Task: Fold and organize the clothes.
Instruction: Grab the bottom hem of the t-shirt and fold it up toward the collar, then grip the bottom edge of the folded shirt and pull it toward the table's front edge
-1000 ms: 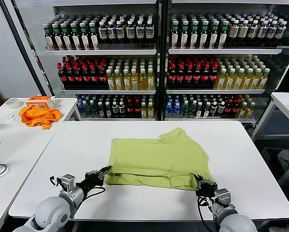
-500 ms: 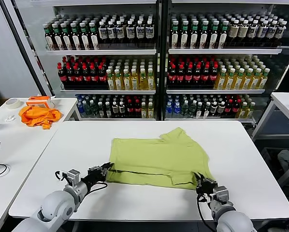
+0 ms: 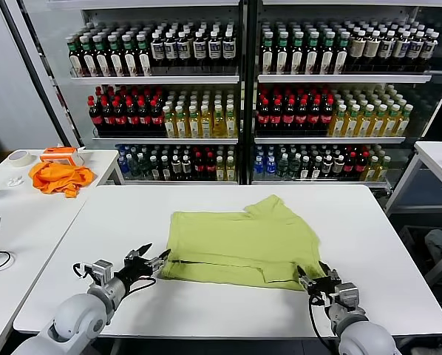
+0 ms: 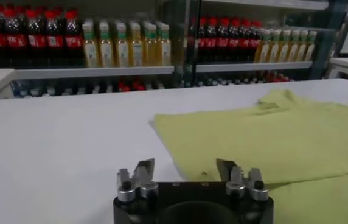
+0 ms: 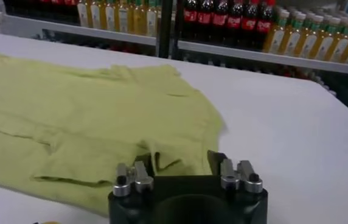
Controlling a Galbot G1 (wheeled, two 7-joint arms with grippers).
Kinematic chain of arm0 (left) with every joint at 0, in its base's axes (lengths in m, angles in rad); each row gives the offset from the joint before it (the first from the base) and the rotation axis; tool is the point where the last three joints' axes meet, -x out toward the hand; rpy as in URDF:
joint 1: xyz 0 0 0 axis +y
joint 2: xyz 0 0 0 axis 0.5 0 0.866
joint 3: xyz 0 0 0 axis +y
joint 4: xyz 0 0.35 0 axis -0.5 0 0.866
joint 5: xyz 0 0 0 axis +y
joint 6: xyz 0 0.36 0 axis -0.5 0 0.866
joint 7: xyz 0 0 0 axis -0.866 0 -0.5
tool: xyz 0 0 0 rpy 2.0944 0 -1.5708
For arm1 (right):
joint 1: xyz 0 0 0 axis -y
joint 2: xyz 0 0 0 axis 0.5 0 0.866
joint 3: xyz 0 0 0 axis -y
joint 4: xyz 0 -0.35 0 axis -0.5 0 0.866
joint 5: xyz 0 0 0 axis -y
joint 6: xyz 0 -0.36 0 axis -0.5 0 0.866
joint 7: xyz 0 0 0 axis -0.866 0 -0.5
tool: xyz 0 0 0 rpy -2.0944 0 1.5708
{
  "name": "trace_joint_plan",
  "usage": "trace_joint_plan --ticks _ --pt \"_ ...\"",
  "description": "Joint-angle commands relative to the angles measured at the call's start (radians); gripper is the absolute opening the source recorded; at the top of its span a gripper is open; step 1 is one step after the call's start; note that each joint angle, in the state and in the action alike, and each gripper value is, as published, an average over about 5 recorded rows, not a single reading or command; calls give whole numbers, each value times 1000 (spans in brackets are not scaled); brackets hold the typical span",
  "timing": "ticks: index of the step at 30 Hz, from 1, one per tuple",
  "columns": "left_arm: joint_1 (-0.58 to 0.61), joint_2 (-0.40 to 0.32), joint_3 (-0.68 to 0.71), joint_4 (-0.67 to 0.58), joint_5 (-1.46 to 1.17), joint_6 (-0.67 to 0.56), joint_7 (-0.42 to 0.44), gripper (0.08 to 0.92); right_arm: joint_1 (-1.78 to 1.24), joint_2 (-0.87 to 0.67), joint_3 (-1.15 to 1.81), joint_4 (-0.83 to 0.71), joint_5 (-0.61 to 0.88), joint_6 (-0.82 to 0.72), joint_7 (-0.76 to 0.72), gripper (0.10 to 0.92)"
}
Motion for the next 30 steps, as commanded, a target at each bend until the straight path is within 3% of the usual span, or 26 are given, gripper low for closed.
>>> trace_joint_plan --ticks 1,10,16,19,30 --pt "103 4 -21 -111 -36 44 -52 794 -47 -17 27 46 24 -5 -1 817" --pt "87 -31 9 -63 -7 87 -82 822 -44 0 15 -6 17 -11 3 811" --pt "54 -38 9 -44 0 152 -104 820 -26 2 2 -26 30 -17 4 664" --pt "46 -37 18 -37 3 167 -109 778 -26 2 -3 -31 49 -23 2 577" --pt "44 -46 46 -25 31 170 -100 482 -31 19 -13 -28 70 -28 -3 257"
